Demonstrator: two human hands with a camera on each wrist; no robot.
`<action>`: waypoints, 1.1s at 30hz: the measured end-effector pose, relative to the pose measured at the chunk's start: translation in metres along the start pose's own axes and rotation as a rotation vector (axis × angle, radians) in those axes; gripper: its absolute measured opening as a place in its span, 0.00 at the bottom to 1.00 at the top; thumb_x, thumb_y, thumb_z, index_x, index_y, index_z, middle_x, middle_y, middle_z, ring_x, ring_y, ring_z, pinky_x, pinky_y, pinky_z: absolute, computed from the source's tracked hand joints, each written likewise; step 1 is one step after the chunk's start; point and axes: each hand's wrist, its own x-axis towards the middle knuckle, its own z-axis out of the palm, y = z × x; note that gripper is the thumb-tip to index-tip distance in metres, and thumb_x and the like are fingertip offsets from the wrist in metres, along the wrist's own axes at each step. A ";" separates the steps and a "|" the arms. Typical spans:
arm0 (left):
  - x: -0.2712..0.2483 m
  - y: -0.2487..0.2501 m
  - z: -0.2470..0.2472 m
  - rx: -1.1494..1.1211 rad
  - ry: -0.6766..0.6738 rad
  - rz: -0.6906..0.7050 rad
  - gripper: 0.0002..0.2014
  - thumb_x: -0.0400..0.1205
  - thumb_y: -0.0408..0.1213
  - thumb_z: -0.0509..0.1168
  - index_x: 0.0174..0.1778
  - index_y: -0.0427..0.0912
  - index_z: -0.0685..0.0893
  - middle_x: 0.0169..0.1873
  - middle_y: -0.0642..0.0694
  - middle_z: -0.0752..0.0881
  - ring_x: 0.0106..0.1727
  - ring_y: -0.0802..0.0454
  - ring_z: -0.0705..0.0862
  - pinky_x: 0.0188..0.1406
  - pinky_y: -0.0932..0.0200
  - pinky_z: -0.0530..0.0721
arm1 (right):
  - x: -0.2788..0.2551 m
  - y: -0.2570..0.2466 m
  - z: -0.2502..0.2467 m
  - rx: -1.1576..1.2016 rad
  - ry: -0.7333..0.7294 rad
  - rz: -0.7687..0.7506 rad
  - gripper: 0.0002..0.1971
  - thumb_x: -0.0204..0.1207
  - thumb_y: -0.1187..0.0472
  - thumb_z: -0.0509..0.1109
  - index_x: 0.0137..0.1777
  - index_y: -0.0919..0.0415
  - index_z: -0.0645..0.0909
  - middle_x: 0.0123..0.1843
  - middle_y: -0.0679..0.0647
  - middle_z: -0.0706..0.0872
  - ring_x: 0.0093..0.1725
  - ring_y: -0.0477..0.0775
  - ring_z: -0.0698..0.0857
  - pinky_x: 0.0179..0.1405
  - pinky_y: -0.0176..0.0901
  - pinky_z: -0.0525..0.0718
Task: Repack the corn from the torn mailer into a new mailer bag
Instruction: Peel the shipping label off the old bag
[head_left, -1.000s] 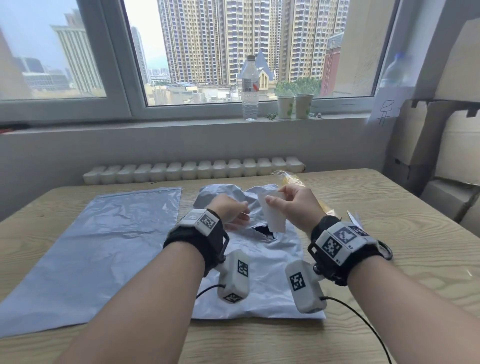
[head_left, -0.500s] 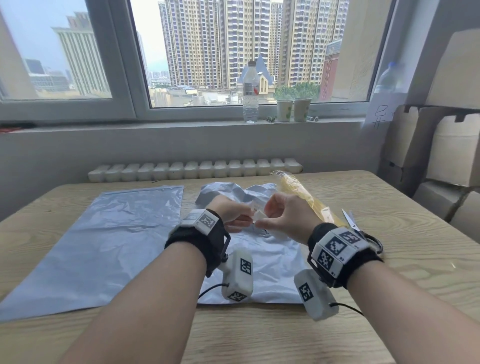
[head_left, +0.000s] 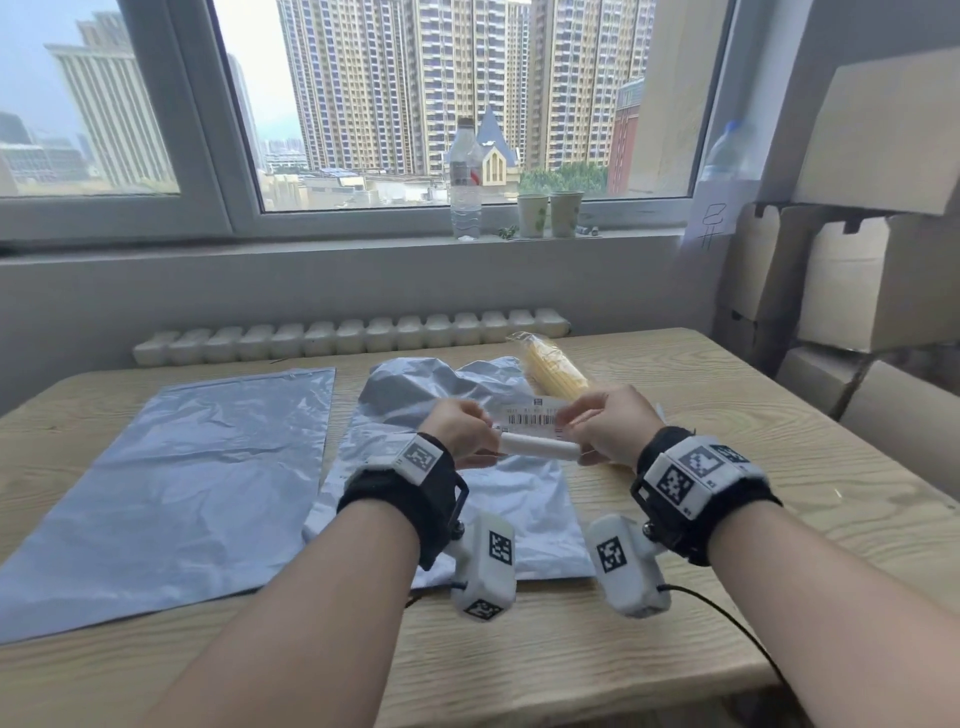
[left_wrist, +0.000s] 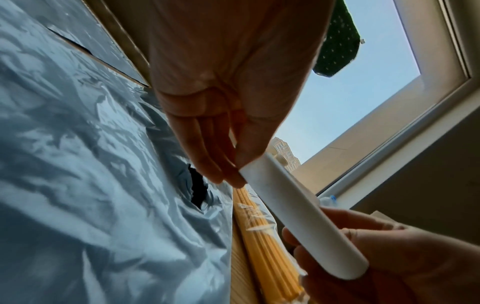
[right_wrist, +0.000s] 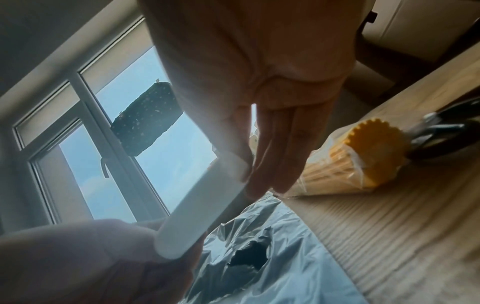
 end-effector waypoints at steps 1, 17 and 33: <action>-0.001 -0.001 0.003 0.036 -0.006 0.012 0.13 0.77 0.17 0.65 0.35 0.40 0.79 0.54 0.38 0.84 0.56 0.43 0.87 0.53 0.53 0.89 | -0.002 0.001 -0.002 -0.009 0.002 0.013 0.12 0.68 0.76 0.74 0.40 0.57 0.87 0.52 0.58 0.86 0.45 0.56 0.89 0.36 0.41 0.89; -0.005 -0.023 0.052 0.527 -0.231 0.159 0.08 0.70 0.24 0.73 0.32 0.40 0.83 0.31 0.45 0.81 0.29 0.57 0.79 0.41 0.58 0.88 | -0.015 0.041 -0.008 -0.407 -0.081 0.074 0.35 0.64 0.67 0.82 0.72 0.58 0.77 0.67 0.53 0.83 0.64 0.53 0.82 0.66 0.46 0.80; 0.001 -0.032 0.048 0.673 -0.242 0.161 0.36 0.67 0.42 0.81 0.72 0.41 0.78 0.51 0.47 0.84 0.47 0.53 0.84 0.46 0.61 0.83 | -0.012 0.042 0.004 -0.558 -0.142 0.052 0.35 0.64 0.59 0.83 0.72 0.59 0.77 0.70 0.54 0.82 0.68 0.54 0.80 0.67 0.45 0.78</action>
